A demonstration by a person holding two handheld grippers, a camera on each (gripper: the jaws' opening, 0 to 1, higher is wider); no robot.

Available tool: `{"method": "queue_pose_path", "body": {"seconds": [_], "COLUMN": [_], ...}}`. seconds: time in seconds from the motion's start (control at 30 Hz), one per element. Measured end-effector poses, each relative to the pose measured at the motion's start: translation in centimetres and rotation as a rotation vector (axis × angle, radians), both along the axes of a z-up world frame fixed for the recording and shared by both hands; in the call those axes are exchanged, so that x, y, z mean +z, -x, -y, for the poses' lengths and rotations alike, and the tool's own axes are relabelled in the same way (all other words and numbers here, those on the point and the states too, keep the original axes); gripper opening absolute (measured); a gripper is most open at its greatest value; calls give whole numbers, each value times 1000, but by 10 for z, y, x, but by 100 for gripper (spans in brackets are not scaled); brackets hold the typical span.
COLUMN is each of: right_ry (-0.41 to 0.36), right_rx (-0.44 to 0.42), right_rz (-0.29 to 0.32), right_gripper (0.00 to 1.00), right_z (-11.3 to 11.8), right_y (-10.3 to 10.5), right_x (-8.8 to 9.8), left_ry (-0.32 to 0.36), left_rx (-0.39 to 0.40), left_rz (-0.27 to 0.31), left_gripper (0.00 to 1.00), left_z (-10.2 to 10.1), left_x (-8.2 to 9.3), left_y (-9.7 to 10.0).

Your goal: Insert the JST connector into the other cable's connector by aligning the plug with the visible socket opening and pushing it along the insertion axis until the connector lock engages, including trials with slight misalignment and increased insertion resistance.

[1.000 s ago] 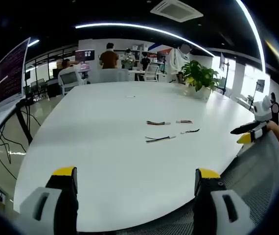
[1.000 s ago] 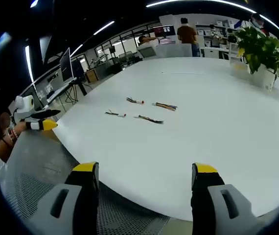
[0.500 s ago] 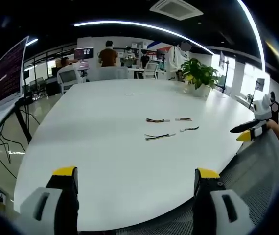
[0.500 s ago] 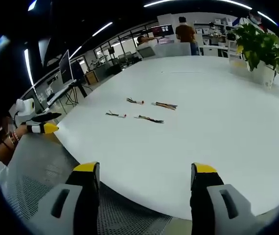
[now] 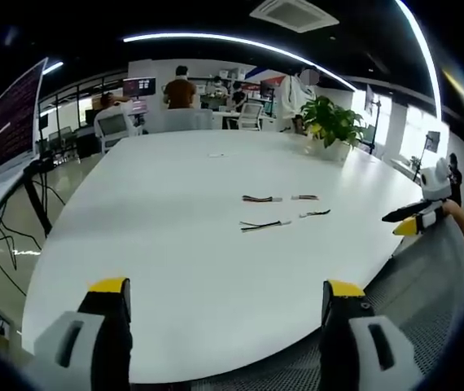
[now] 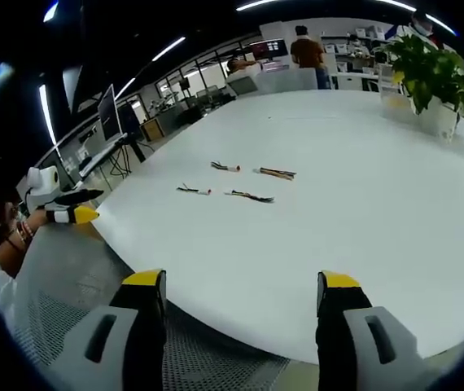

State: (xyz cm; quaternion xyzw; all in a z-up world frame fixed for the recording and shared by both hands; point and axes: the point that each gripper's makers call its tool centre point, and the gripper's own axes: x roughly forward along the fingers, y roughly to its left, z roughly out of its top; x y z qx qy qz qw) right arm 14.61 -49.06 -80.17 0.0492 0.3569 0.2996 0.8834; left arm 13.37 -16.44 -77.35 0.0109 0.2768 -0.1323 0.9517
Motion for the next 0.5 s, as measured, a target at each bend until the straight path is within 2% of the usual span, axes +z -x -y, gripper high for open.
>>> {"method": "queue_pose_path", "body": {"seconds": [0.5], "right_ry": [-25], "right_rx": [7], "right_rz": [-15], "right_gripper": [73], "right_z": [-3], "right_y": [3], "right_x": [0], "left_ry": [8], "left_rx": [7], "left_rz": [-12], "left_gripper": [95], "left_z": [-1], "left_x": [-2], "left_y": [0]}}
